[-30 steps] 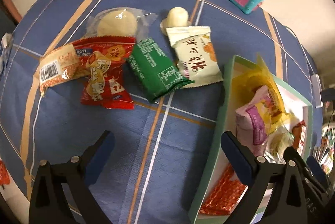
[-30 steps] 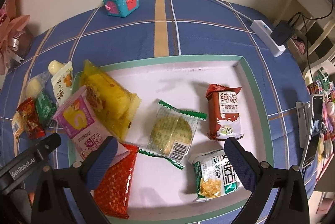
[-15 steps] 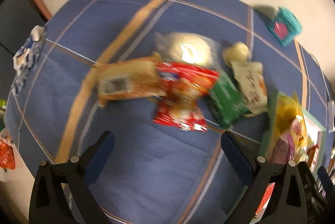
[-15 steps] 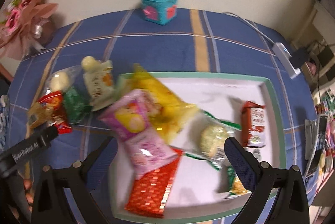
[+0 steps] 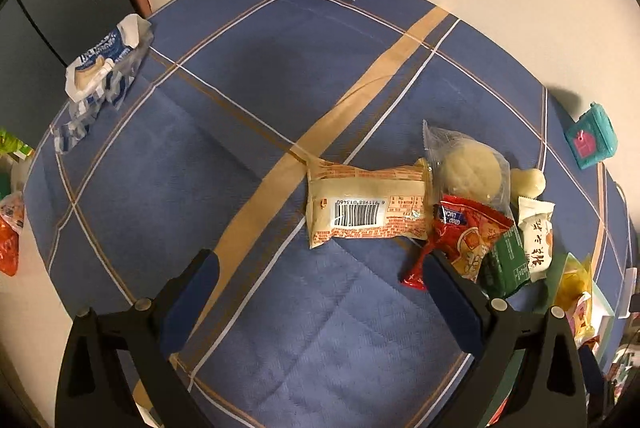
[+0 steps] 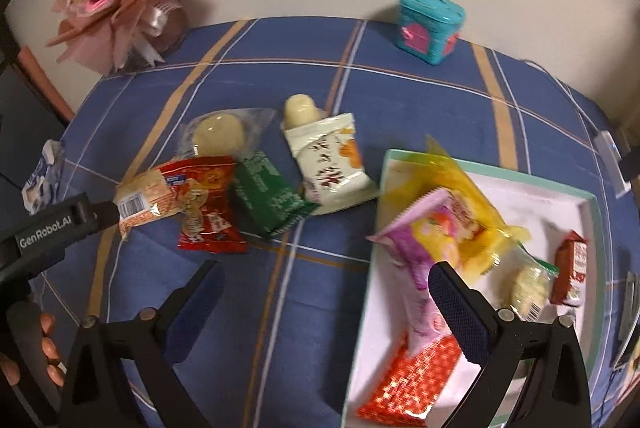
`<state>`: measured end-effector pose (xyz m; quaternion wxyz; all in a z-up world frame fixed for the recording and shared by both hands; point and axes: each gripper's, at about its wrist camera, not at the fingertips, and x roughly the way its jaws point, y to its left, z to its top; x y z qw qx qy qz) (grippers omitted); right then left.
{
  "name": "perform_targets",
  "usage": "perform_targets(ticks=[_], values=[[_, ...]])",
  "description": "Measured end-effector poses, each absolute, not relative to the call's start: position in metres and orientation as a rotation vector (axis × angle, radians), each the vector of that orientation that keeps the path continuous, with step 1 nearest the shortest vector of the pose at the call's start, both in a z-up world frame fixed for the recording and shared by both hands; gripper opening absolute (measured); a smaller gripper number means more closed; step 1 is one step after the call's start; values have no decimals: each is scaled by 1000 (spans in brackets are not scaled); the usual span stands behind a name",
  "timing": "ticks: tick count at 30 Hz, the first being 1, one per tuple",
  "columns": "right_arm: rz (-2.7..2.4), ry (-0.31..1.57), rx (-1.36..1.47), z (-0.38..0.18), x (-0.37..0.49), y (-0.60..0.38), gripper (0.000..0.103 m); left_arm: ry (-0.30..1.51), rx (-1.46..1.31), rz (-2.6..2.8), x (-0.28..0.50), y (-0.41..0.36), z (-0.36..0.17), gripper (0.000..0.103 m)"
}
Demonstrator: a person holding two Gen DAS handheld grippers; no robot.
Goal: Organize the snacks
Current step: 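Move left gripper toward red chip bag while right gripper approaches green packet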
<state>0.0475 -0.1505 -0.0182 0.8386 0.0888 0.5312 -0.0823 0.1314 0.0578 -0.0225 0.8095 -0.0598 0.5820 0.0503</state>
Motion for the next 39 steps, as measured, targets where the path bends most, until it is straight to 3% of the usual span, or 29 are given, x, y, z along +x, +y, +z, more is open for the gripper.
perform_targets(ticks=[18, 31, 36, 39], values=[[-99, 1088, 127, -35, 88, -138, 102, 1278, -160, -17, 145, 30, -44, 101], [-65, 1112, 85, -60, 112, -130, 81, 1310, -213, -69, 155, 22, -57, 101], [-55, 1125, 78, -68, 115, -128, 79, 1322, -206, -101, 156, 13, -62, 101], [-56, 1130, 95, -71, 116, -130, 68, 1335, -206, -110, 155, 11, -67, 101]])
